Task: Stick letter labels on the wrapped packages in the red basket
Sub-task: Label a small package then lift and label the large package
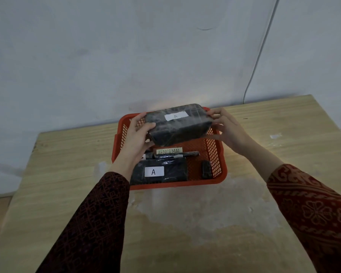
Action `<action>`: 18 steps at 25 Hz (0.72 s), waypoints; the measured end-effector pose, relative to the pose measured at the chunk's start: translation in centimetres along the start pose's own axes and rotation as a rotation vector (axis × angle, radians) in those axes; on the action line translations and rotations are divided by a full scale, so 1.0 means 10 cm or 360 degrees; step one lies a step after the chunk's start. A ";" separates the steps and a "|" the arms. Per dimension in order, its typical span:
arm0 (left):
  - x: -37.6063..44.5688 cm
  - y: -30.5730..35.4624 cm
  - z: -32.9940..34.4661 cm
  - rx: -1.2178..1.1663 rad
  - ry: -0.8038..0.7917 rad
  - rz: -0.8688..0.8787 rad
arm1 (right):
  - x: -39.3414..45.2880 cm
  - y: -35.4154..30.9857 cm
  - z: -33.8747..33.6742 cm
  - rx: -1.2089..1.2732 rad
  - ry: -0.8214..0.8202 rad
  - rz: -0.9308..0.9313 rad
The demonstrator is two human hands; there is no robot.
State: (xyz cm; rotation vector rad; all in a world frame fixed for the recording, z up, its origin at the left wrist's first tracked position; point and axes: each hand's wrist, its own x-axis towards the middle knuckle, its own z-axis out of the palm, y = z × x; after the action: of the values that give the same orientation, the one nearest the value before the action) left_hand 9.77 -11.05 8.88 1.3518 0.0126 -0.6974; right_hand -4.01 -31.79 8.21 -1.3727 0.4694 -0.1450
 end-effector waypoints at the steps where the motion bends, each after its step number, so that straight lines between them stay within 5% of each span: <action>1: -0.01 -0.03 -0.01 0.0064 -0.0031 0.0065 | 0.03 0.00 0.01 0.0023 0.0092 0.0099; 4: -0.02 -0.10 -0.02 0.0256 -0.0085 0.0185 | 0.13 0.06 0.05 -0.0116 0.0267 0.0331; 7: 0.00 -0.14 -0.06 0.0230 -0.0101 0.0219 | 0.18 0.05 0.06 0.0003 0.0156 0.0486; 12: 0.24 -0.21 -0.15 0.0344 0.0021 0.0093 | 0.29 0.07 0.10 -0.0328 0.0167 0.0435; 15: 0.46 -0.32 -0.16 0.0784 0.0229 0.0095 | 0.41 0.15 0.15 -0.0824 0.0393 0.0298; 18: 0.59 -0.44 -0.14 0.1015 0.0114 0.0097 | 0.52 0.25 0.25 -0.1465 0.0355 0.0175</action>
State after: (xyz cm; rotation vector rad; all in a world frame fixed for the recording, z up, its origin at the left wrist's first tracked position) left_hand 12.98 -12.65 2.28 1.9776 -0.2089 -0.6233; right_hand 1.26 -30.96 4.88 -2.2347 0.8570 0.0214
